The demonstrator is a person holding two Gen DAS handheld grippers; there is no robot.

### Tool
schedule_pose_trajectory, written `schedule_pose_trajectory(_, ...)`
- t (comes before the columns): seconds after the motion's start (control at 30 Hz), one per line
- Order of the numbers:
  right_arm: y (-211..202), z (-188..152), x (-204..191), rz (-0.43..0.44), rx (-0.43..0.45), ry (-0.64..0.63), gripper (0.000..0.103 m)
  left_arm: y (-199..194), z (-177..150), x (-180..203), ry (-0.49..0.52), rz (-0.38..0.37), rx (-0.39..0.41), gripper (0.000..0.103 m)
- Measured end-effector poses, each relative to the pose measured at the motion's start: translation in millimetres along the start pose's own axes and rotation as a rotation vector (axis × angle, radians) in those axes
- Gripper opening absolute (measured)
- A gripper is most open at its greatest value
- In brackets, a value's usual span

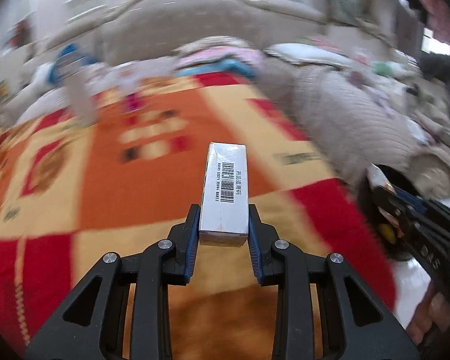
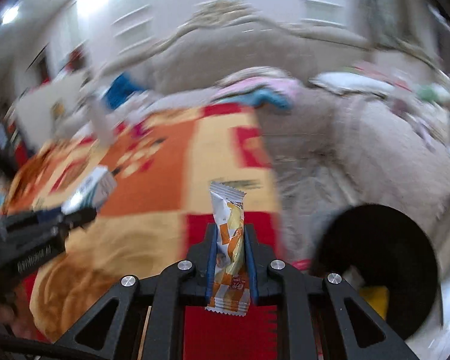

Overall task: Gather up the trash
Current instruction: 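Carry the box and snack packet over the black bin and open both grippers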

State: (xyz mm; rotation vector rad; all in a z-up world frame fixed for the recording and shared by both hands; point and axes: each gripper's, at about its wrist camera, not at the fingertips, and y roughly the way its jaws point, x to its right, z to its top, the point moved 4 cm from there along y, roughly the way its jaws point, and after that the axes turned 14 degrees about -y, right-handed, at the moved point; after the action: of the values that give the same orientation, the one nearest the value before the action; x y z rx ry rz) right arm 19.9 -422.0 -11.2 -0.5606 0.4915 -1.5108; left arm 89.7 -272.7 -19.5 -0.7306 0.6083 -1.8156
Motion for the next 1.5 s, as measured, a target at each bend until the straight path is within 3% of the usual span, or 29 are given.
schedule_pose_trajectory(0.13, -20, -18, 68, -0.043, 0.02, 0.208, 0.016, 19, -3, 78, 0.096, -0.15, -0.049, 0.027)
schedule_pose_trajectory(0.27, -35, -41, 118, -0.066, 0.036, 0.355, 0.016, 38, -12, 140, 0.174, -0.245, -0.101, 0.027)
schedule_pose_trajectory(0.43, -44, -62, 156, -0.08, 0.033, 0.454, 0.016, 54, -27, 190, 0.226, -0.298, -0.141, 0.027)
schedule_pose_trajectory(0.57, -46, -69, 173, -0.084, 0.037, 0.481, 0.017, 64, -37, 206, 0.248, -0.333, -0.184, 0.028)
schedule_pose_trajectory(0.6, -46, -69, 176, -0.074, 0.037, 0.494, 0.025, 66, -39, 209, 0.259, -0.333, -0.193, 0.029)
schedule_pose_trajectory(0.63, -46, -70, 179, -0.064, 0.035, 0.506, 0.045, 69, -42, 211, 0.271, -0.321, -0.203, 0.032)
schedule_pose_trajectory(0.7, -48, -70, 181, -0.086, 0.048, 0.511, 0.059, 73, -42, 212, 0.275, -0.301, -0.2, 0.056)
schedule_pose_trajectory(0.93, -47, -49, 171, -0.155, 0.06, 0.43, 0.058, 41, -23, 179, 0.187, -0.29, -0.113, 0.067)
schedule_pose_trajectory(1.0, -53, -42, 162, -0.197, 0.061, 0.373, 0.06, 24, -22, 162, 0.162, -0.241, -0.122, 0.103)
schedule_pose_trajectory(1.1, -71, -40, 140, -0.258, 0.02, 0.303, 0.073, -3, -22, 138, 0.156, -0.149, -0.087, 0.103)
schedule_pose_trajectory(1.2, -95, -45, 123, -0.304, -0.061, 0.29, 0.089, -36, -25, 121, 0.171, -0.117, -0.047, 0.103)
schedule_pose_trajectory(1.33, -131, -55, 98, -0.246, -0.135, 0.289, 0.094, -79, -29, 96, 0.168, -0.025, 0.038, 0.103)
schedule_pose_trajectory(1.5, -168, -66, 67, -0.204, -0.182, 0.295, 0.094, -111, -32, 82, 0.154, -0.026, 0.013, 0.103)
